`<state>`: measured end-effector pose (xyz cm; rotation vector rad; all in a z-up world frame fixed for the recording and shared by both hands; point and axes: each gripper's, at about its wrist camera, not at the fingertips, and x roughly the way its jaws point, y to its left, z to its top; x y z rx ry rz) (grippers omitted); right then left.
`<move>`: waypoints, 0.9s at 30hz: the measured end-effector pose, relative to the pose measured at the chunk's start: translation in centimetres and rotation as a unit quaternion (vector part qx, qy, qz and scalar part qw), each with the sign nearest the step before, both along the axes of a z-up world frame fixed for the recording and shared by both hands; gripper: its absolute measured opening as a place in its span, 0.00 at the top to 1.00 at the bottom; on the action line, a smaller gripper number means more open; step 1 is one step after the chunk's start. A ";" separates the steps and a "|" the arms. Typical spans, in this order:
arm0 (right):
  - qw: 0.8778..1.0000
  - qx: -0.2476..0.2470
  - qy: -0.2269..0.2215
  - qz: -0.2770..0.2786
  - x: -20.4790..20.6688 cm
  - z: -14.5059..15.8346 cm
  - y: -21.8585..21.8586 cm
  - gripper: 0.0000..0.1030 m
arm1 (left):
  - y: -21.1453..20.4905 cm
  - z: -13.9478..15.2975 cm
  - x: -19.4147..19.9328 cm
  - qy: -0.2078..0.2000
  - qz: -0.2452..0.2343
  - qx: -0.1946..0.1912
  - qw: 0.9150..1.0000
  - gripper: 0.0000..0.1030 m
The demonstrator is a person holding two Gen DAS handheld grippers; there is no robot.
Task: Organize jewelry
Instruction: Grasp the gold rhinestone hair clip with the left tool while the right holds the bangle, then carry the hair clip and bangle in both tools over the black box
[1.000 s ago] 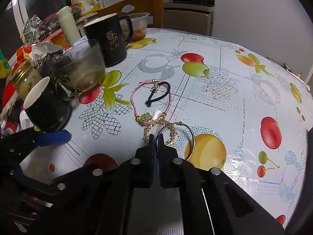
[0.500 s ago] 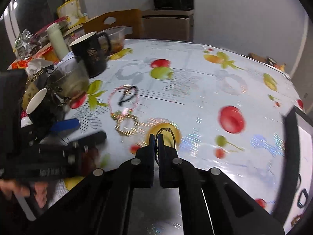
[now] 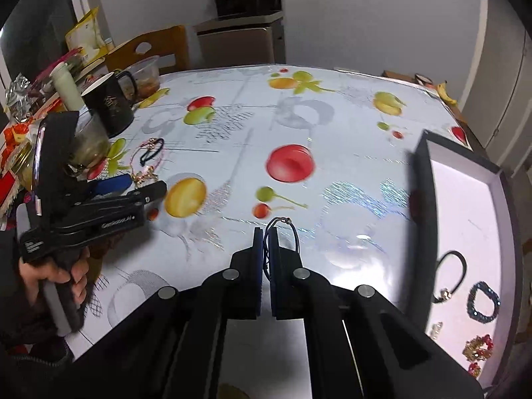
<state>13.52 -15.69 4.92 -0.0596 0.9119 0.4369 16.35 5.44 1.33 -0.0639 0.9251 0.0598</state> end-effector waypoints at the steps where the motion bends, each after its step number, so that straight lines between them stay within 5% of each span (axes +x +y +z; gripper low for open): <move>1: 1.000 0.001 0.001 0.000 0.0 0.0 -0.3 0.97 | -0.3 -0.1 0.0 -0.002 0.003 0.013 1.000 0.36; 4: 1.000 0.006 0.001 0.001 0.1 0.0 -1.5 0.97 | -1.1 -0.1 0.0 -0.015 0.018 0.041 0.999 0.59; 15: 0.999 0.039 -0.008 0.011 -0.5 1.2 -5.0 0.97 | -3.0 0.3 -1.6 -0.008 0.051 0.058 0.997 0.59; 27: 0.996 0.079 -0.046 0.010 -2.6 3.8 -9.8 0.97 | -8.6 3.8 -5.2 -0.046 0.048 0.049 0.997 0.59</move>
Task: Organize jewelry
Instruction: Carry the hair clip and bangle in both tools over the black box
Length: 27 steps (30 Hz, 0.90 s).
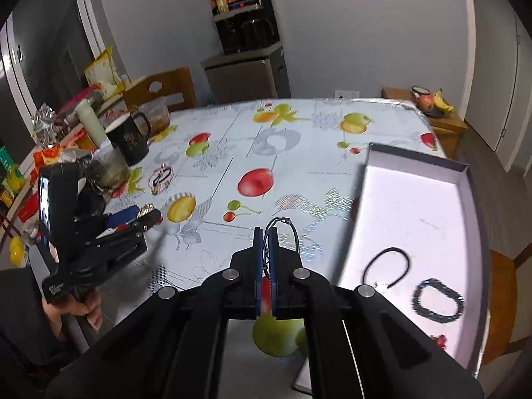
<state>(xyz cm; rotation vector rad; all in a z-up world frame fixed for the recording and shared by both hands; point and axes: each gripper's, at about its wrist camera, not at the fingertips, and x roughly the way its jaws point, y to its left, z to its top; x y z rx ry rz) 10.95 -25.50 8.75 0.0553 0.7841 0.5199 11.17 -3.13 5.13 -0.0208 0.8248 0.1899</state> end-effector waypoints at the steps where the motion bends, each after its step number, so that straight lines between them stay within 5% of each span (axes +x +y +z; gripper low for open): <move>1: 1.000 0.003 -0.003 -0.003 0.0 0.2 -0.5 0.97 | -0.6 0.4 -0.1 -0.005 -0.003 -0.001 1.000 0.59; 19: 0.990 0.021 -0.090 -0.107 4.2 6.1 -14.8 0.97 | -13.6 8.6 4.1 -0.092 -0.110 -0.016 0.989 0.59; 27: 0.990 0.022 -0.071 -0.116 6.6 4.6 -16.8 0.97 | -18.6 8.6 7.5 -0.085 -0.157 -0.037 0.983 0.59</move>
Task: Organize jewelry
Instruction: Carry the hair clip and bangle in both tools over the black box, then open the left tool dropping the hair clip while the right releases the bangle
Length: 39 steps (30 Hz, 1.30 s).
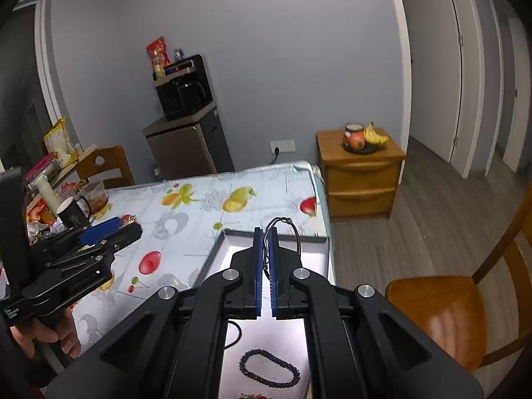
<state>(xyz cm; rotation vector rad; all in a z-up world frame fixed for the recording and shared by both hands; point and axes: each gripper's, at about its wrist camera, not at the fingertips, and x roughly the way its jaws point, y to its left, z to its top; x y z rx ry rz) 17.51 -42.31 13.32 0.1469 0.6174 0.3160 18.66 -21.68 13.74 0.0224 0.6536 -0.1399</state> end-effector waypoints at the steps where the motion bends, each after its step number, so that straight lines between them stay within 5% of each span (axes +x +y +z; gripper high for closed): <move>1: 1.000 0.005 0.010 0.001 0.5 -0.7 -0.2 0.97 | -0.4 -0.3 0.2 0.004 -0.006 -0.001 1.000 0.59; 11: 0.994 0.013 0.106 0.026 4.2 -6.3 0.3 0.97 | -5.4 -6.0 3.6 0.086 -0.086 0.002 0.993 0.59; 21: 0.984 0.010 0.174 0.042 5.3 -10.5 0.5 0.97 | -5.9 -10.9 6.6 0.166 -0.086 0.015 0.982 0.59; 31: 0.981 0.011 0.187 0.051 5.7 -11.0 0.8 0.96 | -6.5 -10.9 6.6 0.174 -0.094 0.032 0.980 0.58; 34: 0.981 0.006 0.187 0.049 5.7 -10.9 0.8 0.96 | -6.4 -10.7 6.4 0.172 -0.099 0.024 0.980 0.47; 39: 0.982 0.000 0.184 0.045 5.6 -10.7 0.6 0.84 | -6.4 -10.4 5.8 0.168 -0.105 0.025 0.980 0.44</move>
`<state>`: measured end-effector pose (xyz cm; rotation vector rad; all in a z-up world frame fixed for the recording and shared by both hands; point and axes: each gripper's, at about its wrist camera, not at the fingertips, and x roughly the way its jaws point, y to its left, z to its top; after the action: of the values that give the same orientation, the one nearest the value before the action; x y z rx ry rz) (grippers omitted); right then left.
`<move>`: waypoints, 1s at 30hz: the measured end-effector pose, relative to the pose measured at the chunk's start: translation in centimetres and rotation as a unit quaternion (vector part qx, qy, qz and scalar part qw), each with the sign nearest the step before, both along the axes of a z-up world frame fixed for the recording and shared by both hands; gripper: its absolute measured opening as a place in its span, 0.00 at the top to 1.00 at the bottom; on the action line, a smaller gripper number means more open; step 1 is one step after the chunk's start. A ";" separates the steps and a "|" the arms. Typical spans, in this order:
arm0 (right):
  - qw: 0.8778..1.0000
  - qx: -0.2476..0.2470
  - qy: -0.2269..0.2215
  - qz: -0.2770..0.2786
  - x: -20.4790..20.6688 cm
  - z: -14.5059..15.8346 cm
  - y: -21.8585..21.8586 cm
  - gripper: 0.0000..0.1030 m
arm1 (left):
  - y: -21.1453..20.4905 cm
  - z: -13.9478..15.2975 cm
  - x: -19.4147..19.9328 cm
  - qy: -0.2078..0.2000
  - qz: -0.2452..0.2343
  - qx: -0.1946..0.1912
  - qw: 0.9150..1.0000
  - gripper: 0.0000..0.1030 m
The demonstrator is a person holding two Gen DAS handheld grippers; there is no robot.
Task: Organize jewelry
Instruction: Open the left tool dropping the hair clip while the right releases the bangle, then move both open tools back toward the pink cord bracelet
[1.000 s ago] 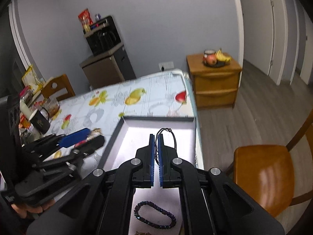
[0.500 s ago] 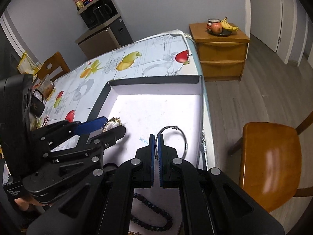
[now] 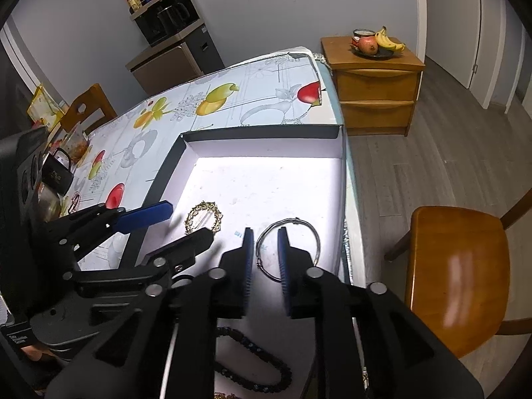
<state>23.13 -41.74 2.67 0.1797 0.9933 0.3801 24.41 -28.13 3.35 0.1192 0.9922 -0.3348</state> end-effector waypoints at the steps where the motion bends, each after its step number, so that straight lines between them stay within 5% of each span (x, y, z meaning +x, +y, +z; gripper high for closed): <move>1: 1.000 0.001 -0.003 0.000 -0.1 0.2 -0.1 0.84 | 0.0 0.1 -0.1 0.000 0.000 -0.001 1.000 0.44; 17: 0.999 0.000 -0.028 -0.039 -2.7 3.7 -0.5 0.82 | 5.4 4.2 -5.9 -0.046 0.029 -0.022 0.998 0.33; 27: 0.997 -0.030 -0.068 -0.016 -6.2 6.5 6.4 0.33 | 16.1 5.1 -10.4 -0.067 0.120 -0.013 0.990 0.16; 30: 0.997 -0.039 -0.072 -0.004 -7.3 6.7 9.3 0.29 | 19.3 4.9 -11.4 -0.065 0.145 -0.017 0.987 0.12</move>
<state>15.82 -32.40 9.33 0.0847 0.8639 0.3424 13.03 -8.86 8.30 -0.0343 0.8597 -0.0757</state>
